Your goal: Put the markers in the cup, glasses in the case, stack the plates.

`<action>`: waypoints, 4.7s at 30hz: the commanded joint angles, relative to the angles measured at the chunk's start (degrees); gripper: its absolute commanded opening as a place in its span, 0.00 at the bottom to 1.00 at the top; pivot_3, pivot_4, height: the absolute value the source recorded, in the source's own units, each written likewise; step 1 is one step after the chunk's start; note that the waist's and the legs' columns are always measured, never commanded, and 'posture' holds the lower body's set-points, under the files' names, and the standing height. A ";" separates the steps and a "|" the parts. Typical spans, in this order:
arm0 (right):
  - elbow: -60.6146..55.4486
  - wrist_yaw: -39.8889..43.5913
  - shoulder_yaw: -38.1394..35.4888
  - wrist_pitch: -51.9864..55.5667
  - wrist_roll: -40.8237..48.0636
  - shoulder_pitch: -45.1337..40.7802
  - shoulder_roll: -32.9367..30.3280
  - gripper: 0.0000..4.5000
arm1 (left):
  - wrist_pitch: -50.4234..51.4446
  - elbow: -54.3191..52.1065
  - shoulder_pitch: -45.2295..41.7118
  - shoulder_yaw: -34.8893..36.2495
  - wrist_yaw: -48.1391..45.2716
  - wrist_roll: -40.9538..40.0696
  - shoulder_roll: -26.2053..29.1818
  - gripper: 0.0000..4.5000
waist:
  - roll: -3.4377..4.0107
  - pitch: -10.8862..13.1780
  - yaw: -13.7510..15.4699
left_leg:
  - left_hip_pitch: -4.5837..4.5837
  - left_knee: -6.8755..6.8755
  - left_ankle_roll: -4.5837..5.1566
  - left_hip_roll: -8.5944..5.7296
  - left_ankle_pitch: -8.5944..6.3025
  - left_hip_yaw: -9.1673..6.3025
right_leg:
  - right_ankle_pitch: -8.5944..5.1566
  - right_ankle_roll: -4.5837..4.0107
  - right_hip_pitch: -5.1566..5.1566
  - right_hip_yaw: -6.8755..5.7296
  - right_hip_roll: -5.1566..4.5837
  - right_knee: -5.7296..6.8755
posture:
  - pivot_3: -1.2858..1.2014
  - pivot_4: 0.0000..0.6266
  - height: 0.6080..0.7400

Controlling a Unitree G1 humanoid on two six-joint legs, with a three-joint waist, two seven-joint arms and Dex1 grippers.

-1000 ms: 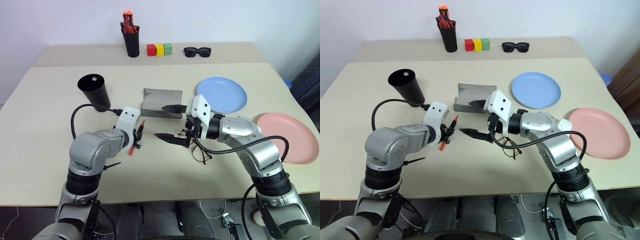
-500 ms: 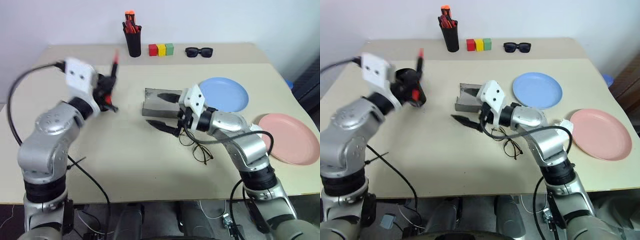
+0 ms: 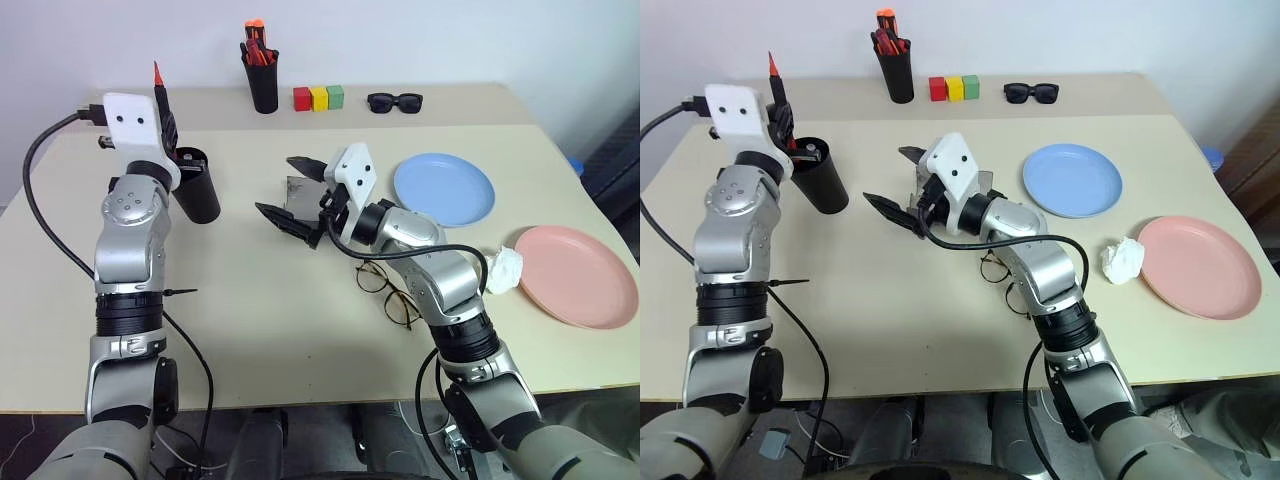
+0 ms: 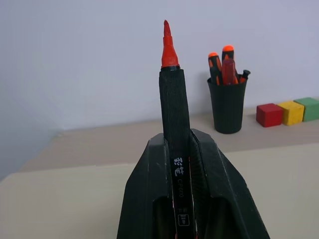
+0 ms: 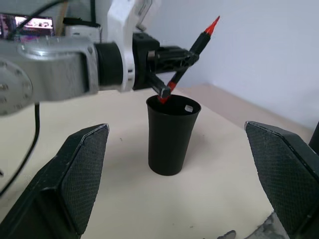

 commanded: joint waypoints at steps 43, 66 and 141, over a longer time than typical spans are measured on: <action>-20.86 5.22 -13.29 8.06 -0.70 23.15 -30.03 1.00 | -6.64 27.28 -13.06 -29.66 -49.68 2.32 1.19 0.94 | 0.04 0.03 0.24 | -0.07 0.07 0.05 -0.02 -0.02 0.03 | -0.05 0.04 0.06 0.02 0.00 -0.10 | 0.52 0.24 1.00; -27.61 3.21 -13.88 28.87 6.11 28.81 -33.17 1.00 | -10.24 0.25 2.85 -27.90 -74.50 -1.19 15.25 0.02 | 0.06 0.03 0.59 | -0.07 0.10 0.09 0.01 -0.04 0.02 | -0.09 -0.02 0.05 0.03 0.00 -0.03 | 0.52 0.24 1.00; -24.96 0.67 -7.12 36.43 7.51 14.76 -35.93 0.01 | 7.98 -40.29 44.92 -5.19 -43.43 -17.35 17.91 0.76 | 0.05 -0.02 1.22 | 0.08 0.12 0.15 0.05 -0.09 0.14 | -0.27 -0.39 0.13 0.05 -0.02 -0.11 | 0.52 0.24 1.00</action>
